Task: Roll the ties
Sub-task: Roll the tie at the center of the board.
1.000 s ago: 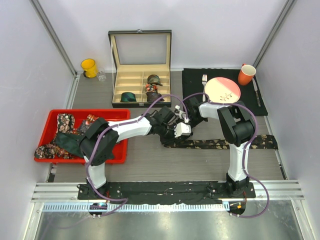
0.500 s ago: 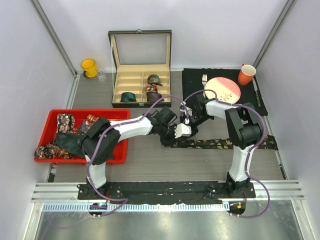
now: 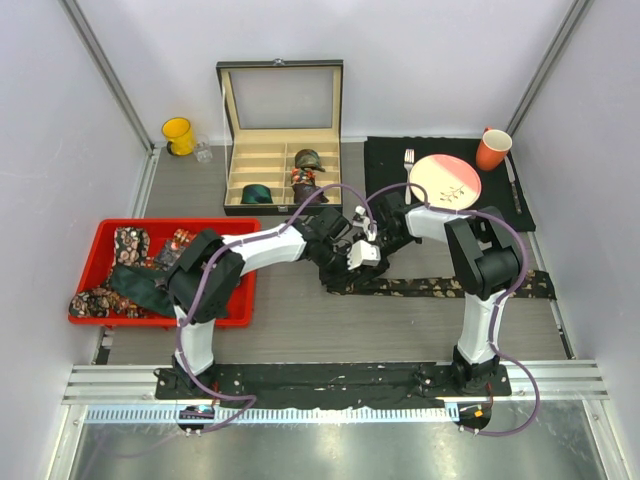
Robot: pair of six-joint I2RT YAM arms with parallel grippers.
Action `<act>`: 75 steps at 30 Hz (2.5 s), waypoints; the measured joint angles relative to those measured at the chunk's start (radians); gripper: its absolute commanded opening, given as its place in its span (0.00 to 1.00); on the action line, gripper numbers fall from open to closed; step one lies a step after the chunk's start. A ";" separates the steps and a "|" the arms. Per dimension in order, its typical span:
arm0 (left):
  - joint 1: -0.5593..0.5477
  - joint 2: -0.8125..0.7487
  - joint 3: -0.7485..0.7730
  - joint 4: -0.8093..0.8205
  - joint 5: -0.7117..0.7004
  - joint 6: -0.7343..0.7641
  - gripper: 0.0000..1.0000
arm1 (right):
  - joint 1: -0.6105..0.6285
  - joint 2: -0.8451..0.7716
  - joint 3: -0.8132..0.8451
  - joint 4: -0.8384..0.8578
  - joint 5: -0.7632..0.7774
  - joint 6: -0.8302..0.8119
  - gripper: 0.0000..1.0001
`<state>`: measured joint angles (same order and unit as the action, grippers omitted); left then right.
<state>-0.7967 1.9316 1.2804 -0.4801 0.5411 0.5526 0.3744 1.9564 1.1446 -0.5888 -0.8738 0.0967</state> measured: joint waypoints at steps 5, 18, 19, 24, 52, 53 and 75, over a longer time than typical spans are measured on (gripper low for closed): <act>0.008 0.015 0.019 -0.023 0.019 -0.003 0.28 | 0.005 0.000 -0.002 0.023 -0.003 0.011 0.35; 0.028 0.036 0.042 -0.057 0.063 -0.014 0.28 | 0.004 0.000 -0.038 0.081 -0.060 0.023 0.39; 0.030 0.037 0.043 -0.058 0.065 -0.014 0.28 | 0.004 0.000 -0.039 0.085 -0.064 0.026 0.39; 0.038 0.038 0.043 -0.066 0.074 -0.017 0.28 | 0.003 0.000 -0.049 0.107 -0.082 0.035 0.39; 0.050 0.050 0.055 -0.086 0.097 -0.018 0.28 | -0.031 -0.014 -0.077 0.093 -0.129 -0.012 0.35; 0.050 0.050 0.056 -0.087 0.098 -0.018 0.29 | -0.034 -0.018 -0.077 0.080 -0.134 -0.018 0.36; 0.059 0.063 0.072 -0.106 0.118 -0.019 0.29 | 0.004 -0.018 -0.084 0.173 -0.112 0.021 0.34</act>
<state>-0.7376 1.9942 1.3529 -0.5858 0.6590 0.5339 0.3786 1.9381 1.0611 -0.4156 -0.9855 0.1177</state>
